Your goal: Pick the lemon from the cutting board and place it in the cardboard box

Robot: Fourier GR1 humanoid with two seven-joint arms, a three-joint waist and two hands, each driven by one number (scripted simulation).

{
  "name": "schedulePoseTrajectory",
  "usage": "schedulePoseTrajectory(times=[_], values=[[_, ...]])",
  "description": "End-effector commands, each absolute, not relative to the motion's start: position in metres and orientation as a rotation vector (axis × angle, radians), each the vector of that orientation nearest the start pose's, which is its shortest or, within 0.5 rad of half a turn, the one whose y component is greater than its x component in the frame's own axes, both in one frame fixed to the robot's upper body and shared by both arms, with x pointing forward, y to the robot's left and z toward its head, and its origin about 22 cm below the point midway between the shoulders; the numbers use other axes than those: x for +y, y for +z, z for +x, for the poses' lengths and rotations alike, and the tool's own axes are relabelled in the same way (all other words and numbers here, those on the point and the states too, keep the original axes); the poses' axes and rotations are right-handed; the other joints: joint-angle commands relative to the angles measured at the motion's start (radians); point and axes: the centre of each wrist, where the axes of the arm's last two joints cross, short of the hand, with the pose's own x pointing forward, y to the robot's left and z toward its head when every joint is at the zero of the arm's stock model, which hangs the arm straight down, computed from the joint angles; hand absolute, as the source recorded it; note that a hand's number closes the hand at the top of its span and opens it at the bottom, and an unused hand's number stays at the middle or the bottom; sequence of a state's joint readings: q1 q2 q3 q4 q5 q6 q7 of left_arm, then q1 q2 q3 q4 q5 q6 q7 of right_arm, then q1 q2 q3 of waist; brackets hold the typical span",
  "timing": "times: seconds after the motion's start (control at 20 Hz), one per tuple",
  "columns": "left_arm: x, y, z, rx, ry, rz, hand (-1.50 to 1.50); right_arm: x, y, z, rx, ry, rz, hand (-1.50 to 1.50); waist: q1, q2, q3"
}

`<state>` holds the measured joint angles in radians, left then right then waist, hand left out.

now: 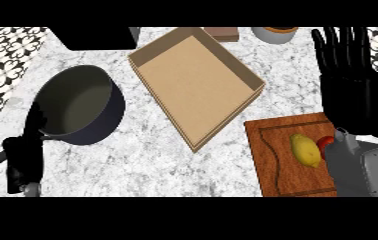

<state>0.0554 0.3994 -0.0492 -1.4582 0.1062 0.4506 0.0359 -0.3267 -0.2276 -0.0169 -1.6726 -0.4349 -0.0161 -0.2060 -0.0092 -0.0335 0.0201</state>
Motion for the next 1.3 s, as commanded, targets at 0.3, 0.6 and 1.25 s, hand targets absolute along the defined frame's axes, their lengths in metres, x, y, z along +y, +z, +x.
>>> schedulePoseTrajectory(times=[0.3,0.6,1.25], values=[[0.288,0.053,0.256,-1.724,-0.353,0.327,0.00,-0.370,0.180,0.273,-1.924,0.563,-0.311,-1.50,-0.115,0.035,-0.029],[0.275,0.062,0.273,-1.745,-0.490,0.157,0.00,-0.452,0.154,0.237,-1.966,0.666,-0.337,-1.50,-0.036,0.038,-0.017],[0.271,0.056,0.280,-1.748,-0.527,0.110,0.00,-0.424,0.166,0.222,-1.595,1.444,-0.551,-1.50,-0.002,0.033,-0.022]])
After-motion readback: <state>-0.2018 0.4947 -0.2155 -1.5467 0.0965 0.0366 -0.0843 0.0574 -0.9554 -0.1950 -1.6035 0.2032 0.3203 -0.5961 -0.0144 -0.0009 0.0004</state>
